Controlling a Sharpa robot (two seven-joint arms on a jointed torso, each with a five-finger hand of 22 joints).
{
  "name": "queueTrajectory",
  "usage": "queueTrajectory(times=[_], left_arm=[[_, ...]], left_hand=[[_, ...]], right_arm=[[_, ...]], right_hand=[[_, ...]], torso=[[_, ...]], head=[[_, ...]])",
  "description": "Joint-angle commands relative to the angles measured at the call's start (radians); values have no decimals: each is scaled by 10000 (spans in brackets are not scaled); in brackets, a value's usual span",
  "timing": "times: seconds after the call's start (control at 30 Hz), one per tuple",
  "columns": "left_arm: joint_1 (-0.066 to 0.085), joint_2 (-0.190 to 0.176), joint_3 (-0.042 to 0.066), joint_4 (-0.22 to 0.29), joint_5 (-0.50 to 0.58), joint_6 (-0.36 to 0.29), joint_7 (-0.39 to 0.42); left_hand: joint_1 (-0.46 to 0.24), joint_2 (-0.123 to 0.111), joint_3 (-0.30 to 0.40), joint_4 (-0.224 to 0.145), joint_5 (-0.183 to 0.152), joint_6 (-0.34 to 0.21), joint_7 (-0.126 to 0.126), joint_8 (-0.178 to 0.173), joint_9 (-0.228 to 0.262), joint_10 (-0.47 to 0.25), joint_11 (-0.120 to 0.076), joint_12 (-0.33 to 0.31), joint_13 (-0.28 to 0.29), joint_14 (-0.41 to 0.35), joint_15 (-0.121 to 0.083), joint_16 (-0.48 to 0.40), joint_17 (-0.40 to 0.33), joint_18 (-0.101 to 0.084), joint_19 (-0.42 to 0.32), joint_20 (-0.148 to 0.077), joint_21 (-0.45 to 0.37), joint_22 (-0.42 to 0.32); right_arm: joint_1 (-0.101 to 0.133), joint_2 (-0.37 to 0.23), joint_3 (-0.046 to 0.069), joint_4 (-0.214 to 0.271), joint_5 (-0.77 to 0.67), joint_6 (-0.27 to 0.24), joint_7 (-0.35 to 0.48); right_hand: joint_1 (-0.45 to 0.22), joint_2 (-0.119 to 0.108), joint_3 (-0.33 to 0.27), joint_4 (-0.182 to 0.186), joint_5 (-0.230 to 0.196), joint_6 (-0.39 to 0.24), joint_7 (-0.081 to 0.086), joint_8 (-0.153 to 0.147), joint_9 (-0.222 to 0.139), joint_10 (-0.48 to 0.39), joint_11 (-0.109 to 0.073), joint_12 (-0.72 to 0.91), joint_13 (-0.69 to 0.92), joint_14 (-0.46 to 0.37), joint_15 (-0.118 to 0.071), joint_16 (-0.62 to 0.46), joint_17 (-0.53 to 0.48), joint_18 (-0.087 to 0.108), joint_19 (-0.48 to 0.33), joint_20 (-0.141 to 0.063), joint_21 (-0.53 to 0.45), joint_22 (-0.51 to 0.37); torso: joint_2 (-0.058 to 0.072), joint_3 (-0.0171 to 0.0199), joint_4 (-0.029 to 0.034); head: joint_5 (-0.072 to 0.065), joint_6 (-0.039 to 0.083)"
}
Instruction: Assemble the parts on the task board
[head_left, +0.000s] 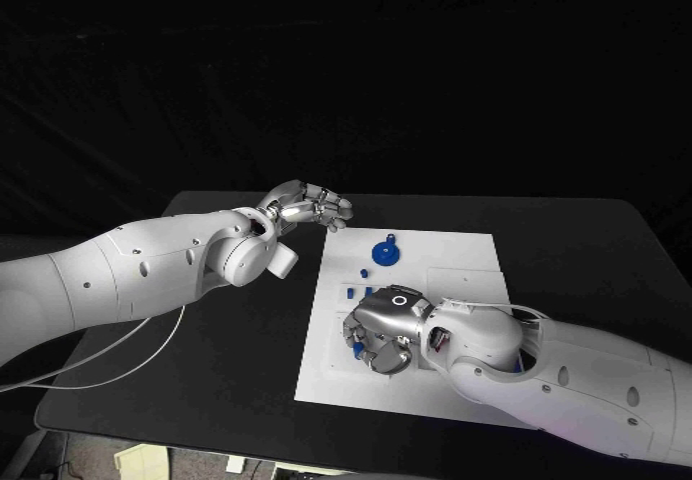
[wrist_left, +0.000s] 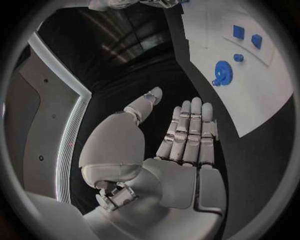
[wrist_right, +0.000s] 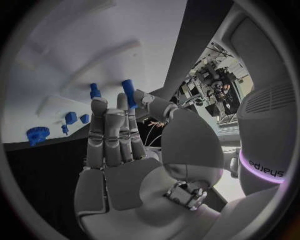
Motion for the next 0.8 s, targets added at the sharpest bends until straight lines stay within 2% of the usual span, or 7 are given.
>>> queueTrajectory(times=[0.03, 0.13, 0.23, 0.37, 0.43, 0.6, 0.8], left_arm=[[10, 6, 4, 13, -39, 131, 69], [10, 1, 4, 14, -39, 139, 68], [10, -7, 4, 18, -39, 140, 68], [10, -15, 4, 17, -39, 134, 64], [10, -9, 4, 15, -39, 138, 64], [10, -15, 4, 21, -39, 160, 53], [10, -17, 4, 19, -39, 157, 51]], left_hand=[[-5, -1, -18, 72, 17, -96, -8, 34, -17, -78, -7, 9, -11, -93, 10, -43, 22, 109, -59, 39, -37, 2], [-17, 7, -20, 83, 16, -99, -7, 35, -18, -79, -6, 9, -14, -92, 11, -48, 29, 108, -58, 41, -41, 4], [-20, 7, -21, 86, 16, -100, -7, 35, -18, -79, -6, 9, -16, -93, 11, -51, 31, 108, -59, 41, -43, 5], [-24, 7, -23, 89, 16, -102, -7, 36, -19, -79, -6, 9, -17, -94, 12, -54, 35, 108, -59, 41, -45, 7], [-24, 6, -23, 90, 16, -102, -7, 36, -19, -80, -6, 9, -18, -94, 12, -55, 36, 108, -60, 41, -46, 8], [-24, 5, -23, 90, 17, -105, -6, 36, -20, -81, -6, 8, -20, -95, 12, -59, 41, 109, -61, 41, -49, 9], [-25, 0, -24, 91, 16, -109, -6, 36, -21, -85, -4, 7, -23, -98, 13, -65, 45, 109, -63, 42, -53, 12]], right_arm=[[-20, 47, -68, 91, -277, 239, -13], [-19, 40, -116, 99, -220, 312, 61], [-19, 30, -136, 102, -195, 391, 68], [-19, 15, -146, 79, -90, 298, 81], [-18, 12, -148, 65, -26, 238, 68], [-17, -15, -150, 45, 180, -19, 85], [-16, -81, -150, 43, 363, -605, 105]], right_hand=[[-17, 66, 22, -60, 58, 79, 10, 24, 41, 136, -81, -66, -13, -12, -79, 45, 16, 235, -42, -63, 53, 196], [-74, 47, 65, -99, 157, 106, 5, 3, 56, 141, -77, -71, 13, 0, -78, 45, 24, 235, -60, -46, 72, 200], [-394, 41, -40, -275, 1129, 161, -9, -62, 112, 150, -81, -89, 91, 6, -76, 42, 56, 235, -98, -27, 154, 209], [-540, 69, -198, -445, 1629, 197, -13, -127, 168, 151, -82, -117, 155, 9, -76, 26, 79, 235, -129, -28, 210, 196], [-678, 31, -506, -558, 2238, 182, -4, -180, 207, 121, -71, -156, 188, -15, -65, -2, 87, 235, -158, -26, 245, 192], [-1067, -229, -1169, -586, 2522, -45, 88, -358, 200, -111, 25, -319, 165, -141, 33, -154, 16, 235, -317, 41, 198, 172], [-1360, -641, -2596, -686, 2437, -951, 478, -914, -11, -1054, 338, -899, -105, -223, 375, -270, -94, 235, -547, 93, 164, 184]], torso=[[1, -2, 4], [-2, -3, -1], [0, -4, 2], [1, 4, 1], [1, 6, 0], [-3, 9, -4], [-2, 12, -6]], head=[[-5, -12], [-7, -29], [-9, -42], [-6, -46], [-7, -37], [-6, -29], [-6, -28]])
